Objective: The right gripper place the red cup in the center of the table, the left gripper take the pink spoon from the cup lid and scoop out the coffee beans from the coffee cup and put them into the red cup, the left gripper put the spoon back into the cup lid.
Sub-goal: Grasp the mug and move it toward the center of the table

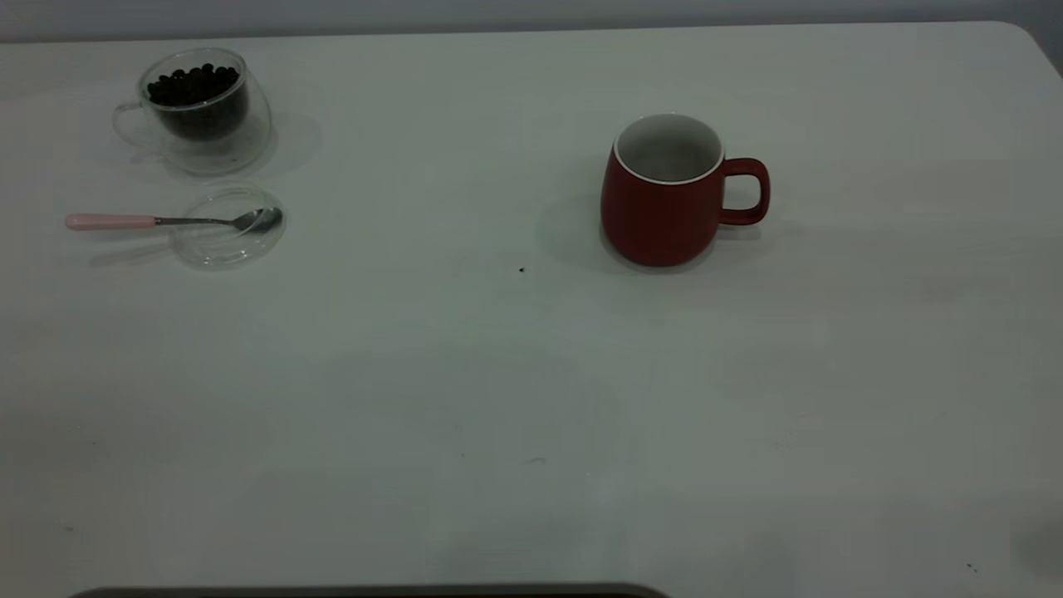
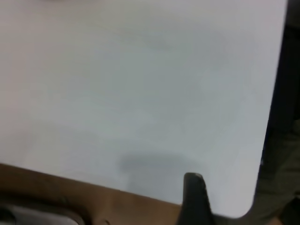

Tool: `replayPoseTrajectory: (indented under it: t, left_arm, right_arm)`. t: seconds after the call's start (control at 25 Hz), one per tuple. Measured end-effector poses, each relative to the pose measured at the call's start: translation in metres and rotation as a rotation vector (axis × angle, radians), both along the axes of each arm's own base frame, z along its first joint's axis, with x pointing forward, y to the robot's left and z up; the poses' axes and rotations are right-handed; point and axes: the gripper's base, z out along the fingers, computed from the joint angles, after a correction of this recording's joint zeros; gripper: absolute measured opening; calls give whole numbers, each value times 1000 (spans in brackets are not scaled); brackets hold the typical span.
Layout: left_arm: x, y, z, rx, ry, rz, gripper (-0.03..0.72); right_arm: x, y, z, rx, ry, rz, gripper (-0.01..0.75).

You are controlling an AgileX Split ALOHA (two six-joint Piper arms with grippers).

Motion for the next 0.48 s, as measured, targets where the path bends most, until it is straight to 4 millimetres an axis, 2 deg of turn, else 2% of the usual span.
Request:
replayPoseTrajectory:
  t: [0.16,0.48]
  left_arm:
    - [0,0,0,0,0,0,586]
    - [0,0,0,0,0,0,586]
  right_arm:
    - [52,2,-17,-51,44,147,591]
    - [131,7,-59,-100,184,446,591]
